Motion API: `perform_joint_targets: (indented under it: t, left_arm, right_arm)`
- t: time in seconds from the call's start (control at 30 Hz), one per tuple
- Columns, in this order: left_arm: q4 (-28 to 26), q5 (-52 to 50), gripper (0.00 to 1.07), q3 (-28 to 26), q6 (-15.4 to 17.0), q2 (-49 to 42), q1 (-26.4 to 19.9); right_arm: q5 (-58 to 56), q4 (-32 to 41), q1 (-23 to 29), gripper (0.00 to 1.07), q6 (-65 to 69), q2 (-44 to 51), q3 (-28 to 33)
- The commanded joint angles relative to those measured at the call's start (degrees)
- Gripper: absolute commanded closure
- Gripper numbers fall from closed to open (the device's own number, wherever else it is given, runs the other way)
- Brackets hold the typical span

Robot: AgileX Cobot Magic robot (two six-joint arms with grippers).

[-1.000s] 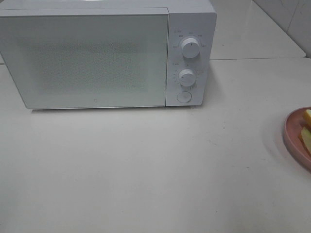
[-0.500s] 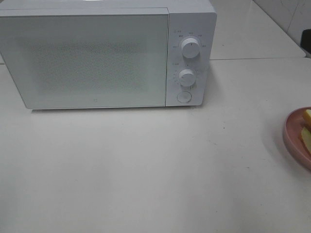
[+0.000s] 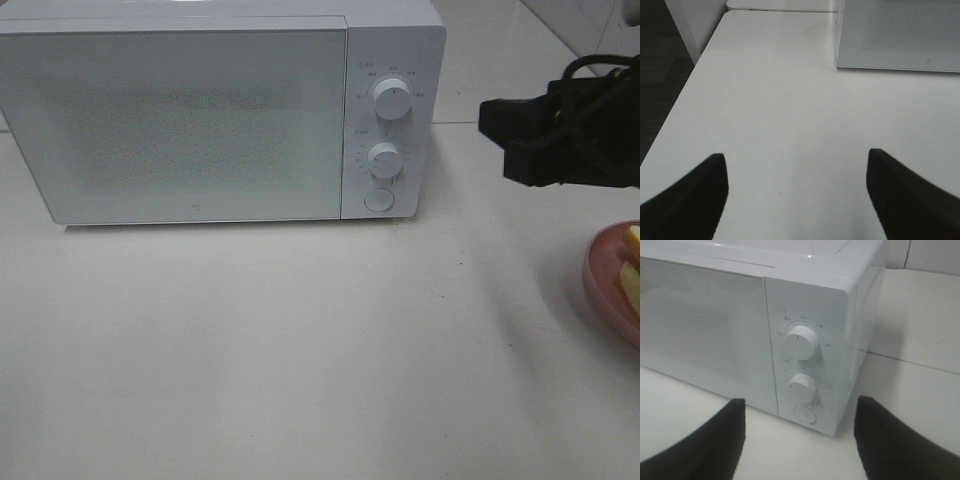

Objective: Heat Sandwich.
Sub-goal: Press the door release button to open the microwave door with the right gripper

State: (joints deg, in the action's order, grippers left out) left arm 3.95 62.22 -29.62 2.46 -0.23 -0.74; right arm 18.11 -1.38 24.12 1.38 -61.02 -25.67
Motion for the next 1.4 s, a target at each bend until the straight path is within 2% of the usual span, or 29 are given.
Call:
perform_joint_targets:
  t: [0.03,0.37,0.7,1.07,1.23,1.3,1.4]
  left_arm:
    - [0.3,-1.0,0.33,0.2,0.1,-1.0,-0.1]
    - [0.3,-1.0,0.33,0.2,0.1,-1.0,-0.1]
    - [0.3,-1.0,0.33,0.2,0.1,-1.0,-0.1]
    - [0.3,-1.0,0.33,0.2,0.1,-1.0,-0.1]
    - [0.3,-1.0,0.33,0.2,0.1,-1.0,-0.1]
    - [0.3,-1.0,0.33,0.2,0.1,-1.0,-0.1]
    - [0.3,-1.0,0.33,0.2,0.1,-1.0,-0.1]
  right_arm:
    - [5.0,-0.2,2.1,0.49,1.8,-4.4,0.1]
    - [15.7,0.2,5.4,0.58,7.4,-16.3,0.1]
    - [26.1,0.2,5.4,0.85,11.4,-26.0,0.1]
    - [38.0,1.8,5.4,0.92,21.5,-35.8,0.1]
    - [41.4,3.7,5.4,1.01,27.4,-39.8,-0.1]
    - [42.9,4.1,5.4,1.07,28.9,-41.6,-0.1]
    - [43.5,4.7,5.4,1.07,29.6,-42.6,-0.1]
